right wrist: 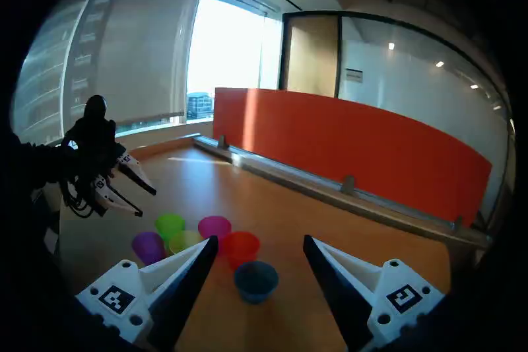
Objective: Pour water
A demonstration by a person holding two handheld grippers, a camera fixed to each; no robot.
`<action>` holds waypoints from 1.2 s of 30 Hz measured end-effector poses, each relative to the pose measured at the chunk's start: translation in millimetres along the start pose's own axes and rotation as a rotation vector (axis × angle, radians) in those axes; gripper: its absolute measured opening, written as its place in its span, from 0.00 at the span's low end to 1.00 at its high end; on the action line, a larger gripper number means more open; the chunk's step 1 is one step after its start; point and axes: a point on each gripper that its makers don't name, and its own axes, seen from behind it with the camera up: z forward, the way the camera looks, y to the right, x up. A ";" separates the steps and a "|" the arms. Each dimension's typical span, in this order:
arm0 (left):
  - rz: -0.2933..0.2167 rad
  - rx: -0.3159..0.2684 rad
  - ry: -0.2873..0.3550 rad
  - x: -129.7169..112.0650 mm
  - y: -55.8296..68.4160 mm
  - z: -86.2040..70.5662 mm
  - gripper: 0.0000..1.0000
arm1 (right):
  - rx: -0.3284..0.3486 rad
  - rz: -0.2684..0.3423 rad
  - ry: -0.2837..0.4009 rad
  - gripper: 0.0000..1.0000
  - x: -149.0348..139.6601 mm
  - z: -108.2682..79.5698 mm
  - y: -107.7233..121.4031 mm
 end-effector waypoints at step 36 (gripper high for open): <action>0.027 -0.077 -0.086 -27.4 9.2 56.6 0.88 | 0.003 0.028 -0.051 1.00 -34.0 21.1 15.3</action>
